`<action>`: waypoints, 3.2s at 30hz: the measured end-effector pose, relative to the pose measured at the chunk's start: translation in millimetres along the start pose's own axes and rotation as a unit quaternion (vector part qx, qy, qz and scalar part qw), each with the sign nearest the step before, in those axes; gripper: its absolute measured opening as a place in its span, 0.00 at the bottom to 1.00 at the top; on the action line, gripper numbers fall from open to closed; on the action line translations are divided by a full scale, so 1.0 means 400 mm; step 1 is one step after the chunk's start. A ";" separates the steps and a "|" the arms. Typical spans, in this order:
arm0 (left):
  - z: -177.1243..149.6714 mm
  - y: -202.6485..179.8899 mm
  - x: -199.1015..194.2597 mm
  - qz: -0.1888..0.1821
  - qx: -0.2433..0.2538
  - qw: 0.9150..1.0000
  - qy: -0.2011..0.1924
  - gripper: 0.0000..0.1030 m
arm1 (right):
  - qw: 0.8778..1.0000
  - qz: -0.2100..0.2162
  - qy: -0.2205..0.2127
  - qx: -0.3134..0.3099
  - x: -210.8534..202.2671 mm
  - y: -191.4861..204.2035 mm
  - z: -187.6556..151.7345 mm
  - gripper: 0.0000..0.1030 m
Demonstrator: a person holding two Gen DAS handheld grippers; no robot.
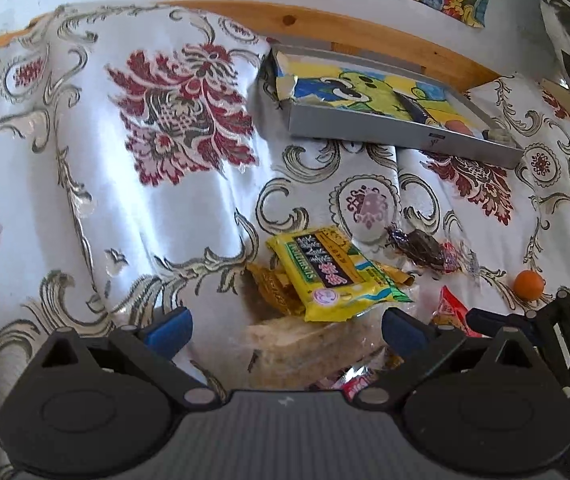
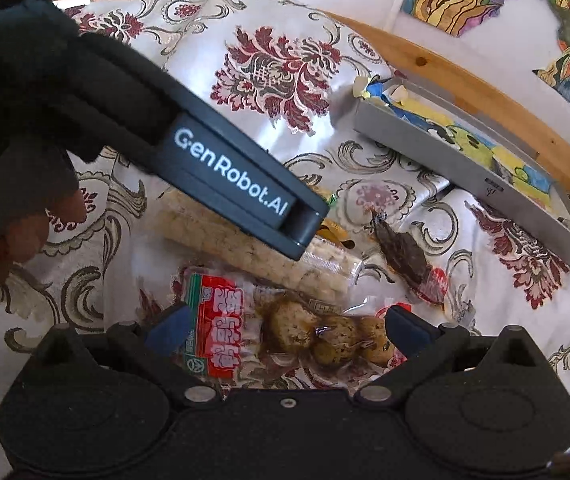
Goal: Organize snacks
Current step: 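Grasp the orange-labelled rice cake bar with the left tool while the right grasps the quail-egg pack, then lift the rice cake bar with the left tool while the right lifts the quail-egg pack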
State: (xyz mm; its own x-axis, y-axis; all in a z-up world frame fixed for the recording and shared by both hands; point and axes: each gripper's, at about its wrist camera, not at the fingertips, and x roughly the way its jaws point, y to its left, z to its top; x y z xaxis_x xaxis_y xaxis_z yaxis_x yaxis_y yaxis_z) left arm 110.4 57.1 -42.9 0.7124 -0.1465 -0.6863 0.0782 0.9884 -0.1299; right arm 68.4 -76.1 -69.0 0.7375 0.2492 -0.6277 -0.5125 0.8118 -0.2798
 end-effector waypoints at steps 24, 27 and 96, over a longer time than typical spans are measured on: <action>-0.009 -0.001 -0.061 -0.101 -0.032 0.994 0.014 0.96 | 0.994 -0.105 0.020 0.011 -0.131 -0.102 -0.037 0.99; -0.008 0.006 -0.066 -0.112 -0.048 0.992 0.020 0.96 | 0.994 -0.098 0.019 0.042 -0.155 -0.139 -0.040 0.99; -0.057 -0.148 -0.020 -0.115 0.090 0.983 0.110 0.45 | 0.993 0.046 0.084 0.066 -0.199 -0.202 -0.060 0.68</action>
State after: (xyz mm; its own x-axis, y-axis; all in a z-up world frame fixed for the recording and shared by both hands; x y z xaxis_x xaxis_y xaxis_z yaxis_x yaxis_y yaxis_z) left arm 84.2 -1.1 -45.8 0.4955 -0.3523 -0.7940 0.3563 0.9160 -0.1841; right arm 40.6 -174.2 -13.7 0.6008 0.2432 -0.7615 -0.5038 0.8548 -0.1246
